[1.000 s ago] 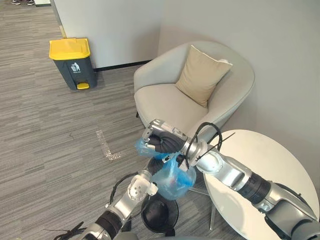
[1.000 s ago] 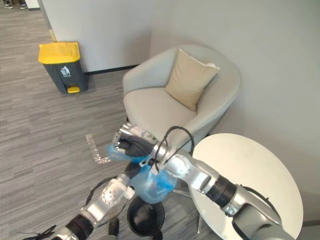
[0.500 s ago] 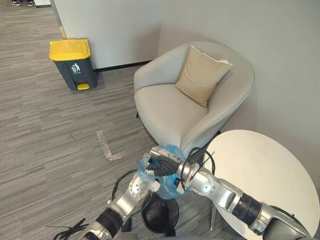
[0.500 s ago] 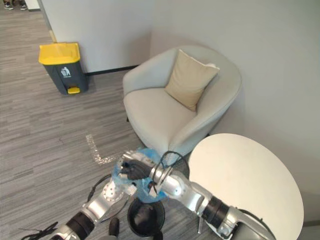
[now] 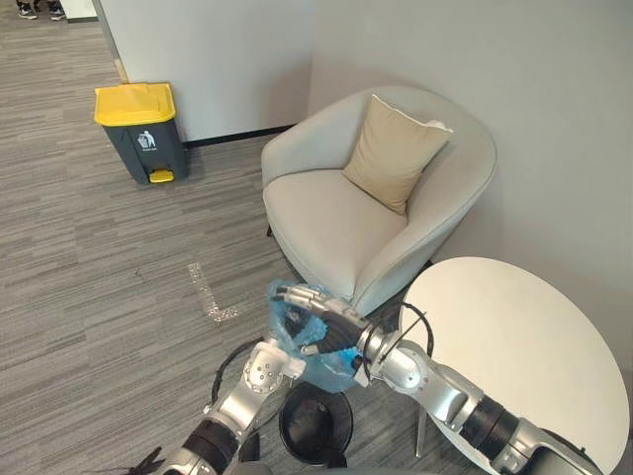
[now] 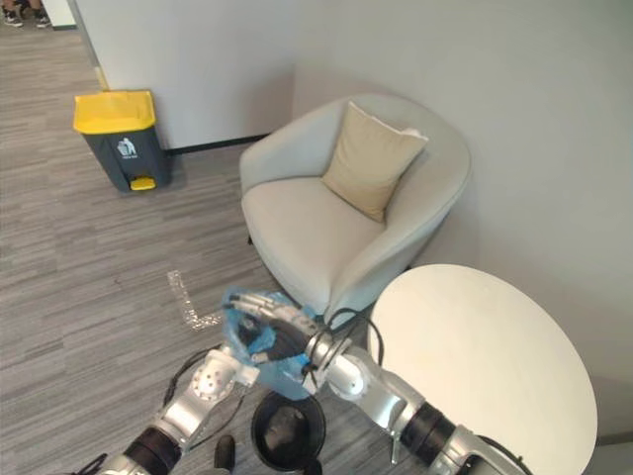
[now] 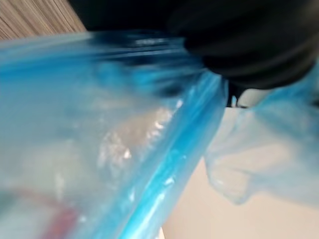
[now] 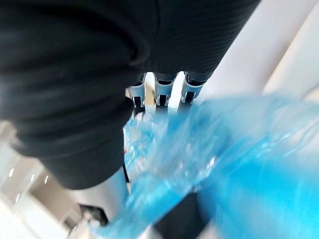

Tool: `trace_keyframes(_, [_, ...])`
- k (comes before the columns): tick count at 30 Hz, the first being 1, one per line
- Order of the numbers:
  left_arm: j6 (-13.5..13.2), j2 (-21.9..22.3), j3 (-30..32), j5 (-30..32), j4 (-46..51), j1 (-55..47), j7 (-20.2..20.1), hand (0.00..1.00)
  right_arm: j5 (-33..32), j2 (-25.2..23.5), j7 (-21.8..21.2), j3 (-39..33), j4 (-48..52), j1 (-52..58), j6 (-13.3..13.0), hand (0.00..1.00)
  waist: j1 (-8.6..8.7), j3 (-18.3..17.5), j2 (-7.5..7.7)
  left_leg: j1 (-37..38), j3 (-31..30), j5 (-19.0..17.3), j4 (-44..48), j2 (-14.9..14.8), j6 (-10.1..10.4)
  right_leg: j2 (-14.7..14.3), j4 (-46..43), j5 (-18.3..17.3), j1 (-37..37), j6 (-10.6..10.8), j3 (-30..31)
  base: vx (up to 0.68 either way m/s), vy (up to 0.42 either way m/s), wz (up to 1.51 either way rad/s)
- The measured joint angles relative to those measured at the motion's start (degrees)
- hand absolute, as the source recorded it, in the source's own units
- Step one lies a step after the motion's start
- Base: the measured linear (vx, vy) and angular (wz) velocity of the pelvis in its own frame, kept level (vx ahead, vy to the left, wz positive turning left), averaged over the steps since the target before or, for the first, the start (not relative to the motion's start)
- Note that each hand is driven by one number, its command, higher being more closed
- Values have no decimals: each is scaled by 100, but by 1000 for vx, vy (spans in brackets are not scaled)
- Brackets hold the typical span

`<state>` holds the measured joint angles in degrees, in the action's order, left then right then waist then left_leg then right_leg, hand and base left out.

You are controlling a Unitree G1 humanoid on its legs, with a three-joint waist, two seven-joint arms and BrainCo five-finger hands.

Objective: Gather rubbish on tea table into small bin, then transfer packed bag to large trash can.

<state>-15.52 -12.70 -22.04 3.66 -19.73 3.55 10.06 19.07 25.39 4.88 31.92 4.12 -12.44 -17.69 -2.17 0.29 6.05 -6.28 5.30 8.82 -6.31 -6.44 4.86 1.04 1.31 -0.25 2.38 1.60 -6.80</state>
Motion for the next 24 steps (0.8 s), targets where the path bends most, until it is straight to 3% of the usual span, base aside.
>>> trace_keyframes(6, [0,-5,375,-45,25,-376,8,100,132,-60,512,-911,695,569,-22,0,14,2,-2,2,12,-1,0,1,0,3,1,-1,6,1,8,0,0,0])
trace_keyframes(12, [0,14,750,-56,24,-819,95,100,111,-823,730,-1588,743,1571,-13,0,91,16,-35,2,43,-8,0,1,4,8,1,-15,56,14,43,0,0,-2])
trace_keyframes(15, [1,15,984,-165,-74,-1033,91,100,-57,-1216,695,-1837,268,1897,4,0,170,26,-70,18,40,-11,1,11,9,10,0,-18,37,19,37,0,0,0])
trace_keyframes(17, [2,77,1183,-186,-362,-1126,83,100,-465,-1504,568,-2072,-610,2055,51,0,200,13,-139,58,38,-36,0,24,34,25,3,-58,-5,80,33,0,0,0])
trace_keyframes(24, [36,319,1711,-428,-1379,-1227,18,100,-1294,-1723,148,-2287,-2685,2107,254,0,197,33,-373,151,31,-120,-1,74,44,81,6,-106,-106,120,-1,0,0,0])
